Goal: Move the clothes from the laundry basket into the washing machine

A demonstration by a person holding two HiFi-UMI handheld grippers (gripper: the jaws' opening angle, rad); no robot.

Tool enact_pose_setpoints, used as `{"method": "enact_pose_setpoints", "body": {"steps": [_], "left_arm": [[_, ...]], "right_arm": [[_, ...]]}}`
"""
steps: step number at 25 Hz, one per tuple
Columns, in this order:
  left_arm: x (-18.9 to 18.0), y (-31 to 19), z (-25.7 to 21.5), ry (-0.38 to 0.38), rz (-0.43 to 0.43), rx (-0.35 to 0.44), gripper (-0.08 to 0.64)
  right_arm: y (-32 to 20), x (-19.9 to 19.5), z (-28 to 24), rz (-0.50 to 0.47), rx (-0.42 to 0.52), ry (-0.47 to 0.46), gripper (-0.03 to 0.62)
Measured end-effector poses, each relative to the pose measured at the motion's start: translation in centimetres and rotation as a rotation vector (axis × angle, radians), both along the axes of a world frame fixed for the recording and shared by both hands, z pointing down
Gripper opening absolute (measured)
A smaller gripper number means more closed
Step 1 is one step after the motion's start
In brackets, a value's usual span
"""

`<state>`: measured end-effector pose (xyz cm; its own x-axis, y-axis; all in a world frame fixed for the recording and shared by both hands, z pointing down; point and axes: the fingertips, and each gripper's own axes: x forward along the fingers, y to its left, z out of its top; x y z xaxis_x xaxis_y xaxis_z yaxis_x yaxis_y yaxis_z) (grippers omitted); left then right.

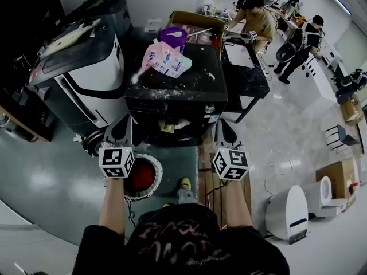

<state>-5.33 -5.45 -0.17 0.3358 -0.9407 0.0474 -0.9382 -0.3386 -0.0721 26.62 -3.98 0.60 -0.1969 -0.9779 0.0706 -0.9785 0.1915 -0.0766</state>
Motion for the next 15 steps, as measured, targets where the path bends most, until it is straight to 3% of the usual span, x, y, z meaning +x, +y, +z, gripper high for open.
{"method": "enact_pose_setpoints", "body": {"steps": [15], "left_arm": [[-1.6, 0.5, -0.4, 0.002, -0.023, 0.004, 0.011]], "right_arm": [[0.0, -0.5, -0.9, 0.003, 0.010, 0.011, 0.003]]}}
